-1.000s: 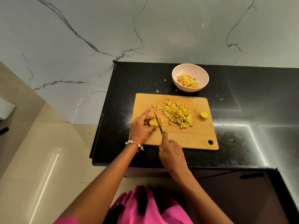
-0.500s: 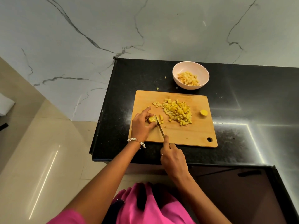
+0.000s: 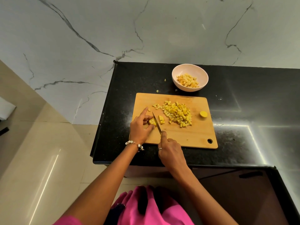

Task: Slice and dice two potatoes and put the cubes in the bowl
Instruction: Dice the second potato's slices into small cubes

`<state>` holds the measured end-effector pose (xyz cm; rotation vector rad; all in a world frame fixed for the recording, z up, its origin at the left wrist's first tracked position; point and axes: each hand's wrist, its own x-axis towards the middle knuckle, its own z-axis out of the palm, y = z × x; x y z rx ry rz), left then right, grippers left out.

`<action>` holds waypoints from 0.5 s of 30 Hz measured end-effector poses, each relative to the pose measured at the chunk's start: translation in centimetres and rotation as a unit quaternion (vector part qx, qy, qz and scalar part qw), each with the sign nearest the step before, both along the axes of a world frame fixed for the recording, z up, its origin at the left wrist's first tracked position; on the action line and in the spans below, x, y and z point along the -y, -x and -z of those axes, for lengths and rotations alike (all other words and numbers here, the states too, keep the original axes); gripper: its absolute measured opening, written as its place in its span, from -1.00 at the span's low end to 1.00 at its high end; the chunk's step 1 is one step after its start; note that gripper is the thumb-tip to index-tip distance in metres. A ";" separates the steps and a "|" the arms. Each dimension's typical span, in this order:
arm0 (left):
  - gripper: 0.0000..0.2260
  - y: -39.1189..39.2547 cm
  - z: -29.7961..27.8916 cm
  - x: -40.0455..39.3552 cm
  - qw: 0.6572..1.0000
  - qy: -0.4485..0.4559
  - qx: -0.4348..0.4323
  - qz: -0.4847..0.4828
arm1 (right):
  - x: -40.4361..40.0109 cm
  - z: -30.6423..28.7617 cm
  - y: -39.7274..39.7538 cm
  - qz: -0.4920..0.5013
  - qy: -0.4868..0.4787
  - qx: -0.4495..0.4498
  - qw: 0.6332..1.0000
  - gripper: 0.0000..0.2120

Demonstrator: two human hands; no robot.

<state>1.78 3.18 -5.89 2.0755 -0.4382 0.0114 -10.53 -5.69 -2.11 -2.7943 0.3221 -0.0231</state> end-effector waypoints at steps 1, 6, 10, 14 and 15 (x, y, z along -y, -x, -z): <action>-0.30 0.0 0.0 0.0 1.000 0.001 0.000 -0.004 | -0.2 -0.1 -0.1 0.006 0.021 -0.007 1.000 -0.53; -0.31 0.1 -0.1 0.2 1.000 0.011 -0.001 -0.023 | -1.2 -0.2 -1.1 0.013 0.108 0.010 0.994 -0.52; -0.32 0.2 0.0 0.4 0.999 0.009 0.003 -0.031 | -1.3 0.8 0.8 0.000 0.101 -0.010 0.995 -0.36; -0.32 0.2 0.2 0.3 0.999 0.018 0.006 -0.036 | -0.7 1.8 2.2 0.012 0.106 -0.001 0.994 -0.33; -0.31 0.2 0.2 0.3 0.999 0.018 0.003 -0.037 | -0.4 1.9 1.9 0.017 0.109 0.003 0.994 -0.34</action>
